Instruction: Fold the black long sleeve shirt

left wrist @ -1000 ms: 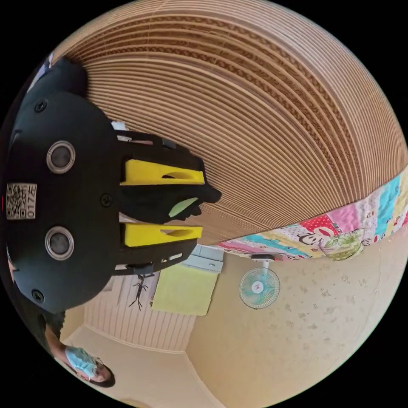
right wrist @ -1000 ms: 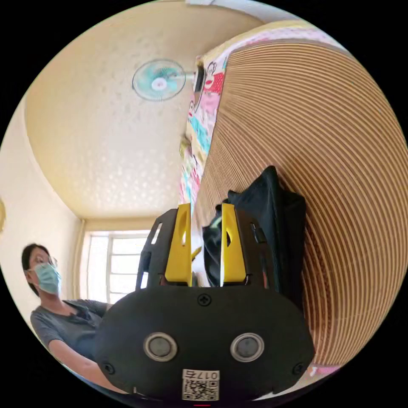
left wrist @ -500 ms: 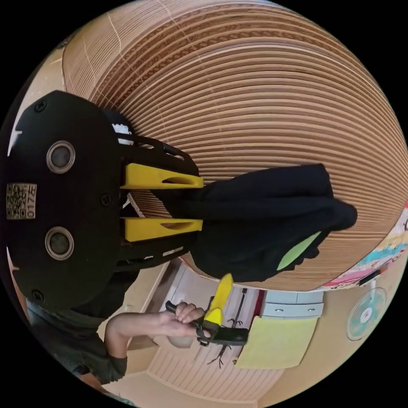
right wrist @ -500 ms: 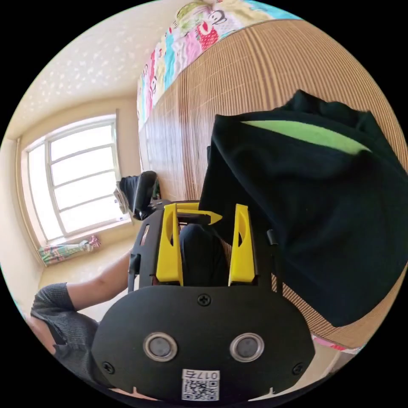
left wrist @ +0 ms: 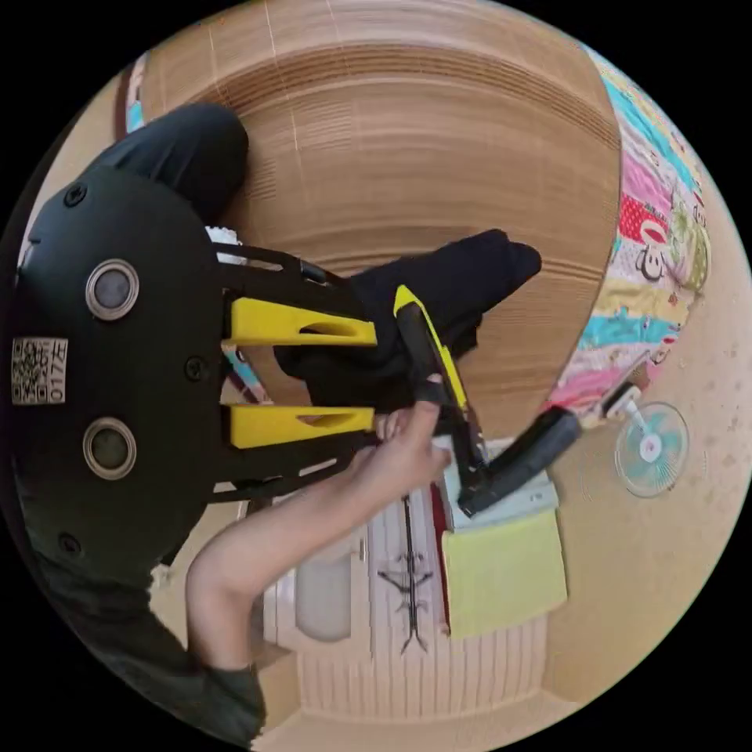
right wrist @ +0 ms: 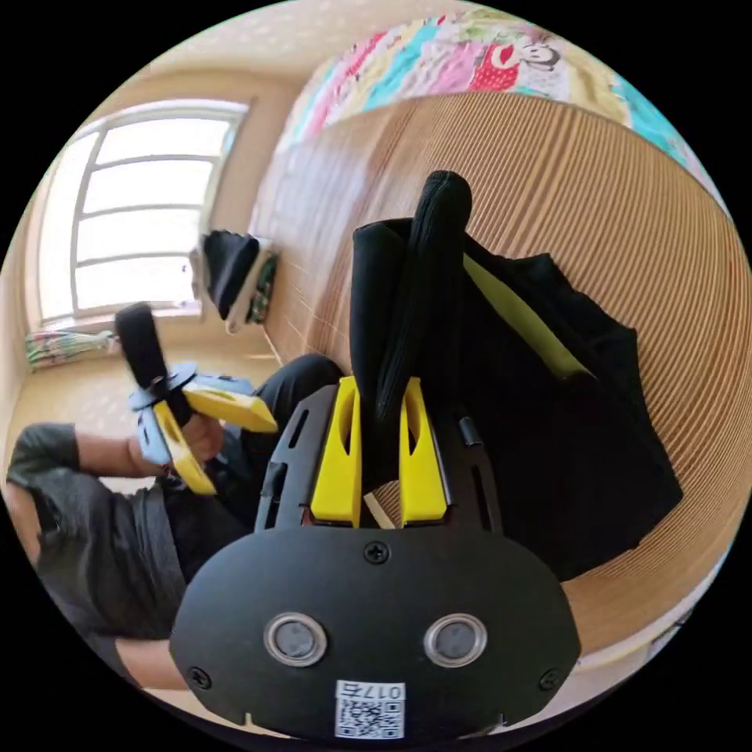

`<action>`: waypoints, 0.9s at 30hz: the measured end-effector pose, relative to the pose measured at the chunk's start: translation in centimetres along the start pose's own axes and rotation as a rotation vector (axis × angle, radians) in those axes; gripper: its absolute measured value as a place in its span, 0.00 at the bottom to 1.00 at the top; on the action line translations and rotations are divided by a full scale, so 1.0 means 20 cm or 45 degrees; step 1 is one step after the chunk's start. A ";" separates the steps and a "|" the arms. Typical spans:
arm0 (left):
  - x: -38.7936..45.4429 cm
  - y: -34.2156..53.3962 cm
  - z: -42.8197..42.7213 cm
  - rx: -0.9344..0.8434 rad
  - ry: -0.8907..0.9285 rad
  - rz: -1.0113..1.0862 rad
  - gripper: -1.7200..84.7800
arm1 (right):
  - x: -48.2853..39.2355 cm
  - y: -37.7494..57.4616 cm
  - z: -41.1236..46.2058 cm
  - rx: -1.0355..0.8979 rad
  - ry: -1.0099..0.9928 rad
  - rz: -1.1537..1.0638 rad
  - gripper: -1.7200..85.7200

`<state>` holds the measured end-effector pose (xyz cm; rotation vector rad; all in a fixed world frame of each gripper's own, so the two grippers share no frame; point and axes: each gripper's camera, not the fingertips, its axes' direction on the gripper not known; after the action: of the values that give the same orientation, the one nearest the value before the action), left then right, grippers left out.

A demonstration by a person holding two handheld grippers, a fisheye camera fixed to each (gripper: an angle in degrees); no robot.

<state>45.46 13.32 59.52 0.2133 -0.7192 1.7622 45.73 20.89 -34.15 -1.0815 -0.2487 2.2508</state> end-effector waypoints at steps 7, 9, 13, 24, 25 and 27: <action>-0.18 0.06 0.17 -0.208 0.097 -0.007 0.21 | 0.76 1.20 -0.23 0.463 -0.279 0.399 0.15; -0.28 0.04 0.34 -0.306 0.082 -0.039 0.23 | 0.89 1.39 -0.18 0.470 -0.224 0.602 0.20; -0.41 -0.01 0.59 -0.360 0.045 -0.080 0.26 | 1.00 1.58 -0.11 0.720 -0.435 0.616 0.23; -0.77 -0.10 1.15 -0.577 0.114 -0.271 0.21 | 0.99 1.26 0.27 0.714 -0.668 0.520 0.21; -0.77 -0.09 1.15 -0.571 0.107 -0.274 0.20 | 0.97 1.28 0.28 0.721 -0.719 0.511 0.20; -0.70 -0.05 1.13 -0.585 0.117 -0.252 0.18 | 0.90 1.34 0.24 0.761 -0.718 0.451 0.18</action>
<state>45.96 -10.69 70.95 -0.1055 -0.9781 1.3688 21.48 11.03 -53.71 -0.1739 0.4051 2.6474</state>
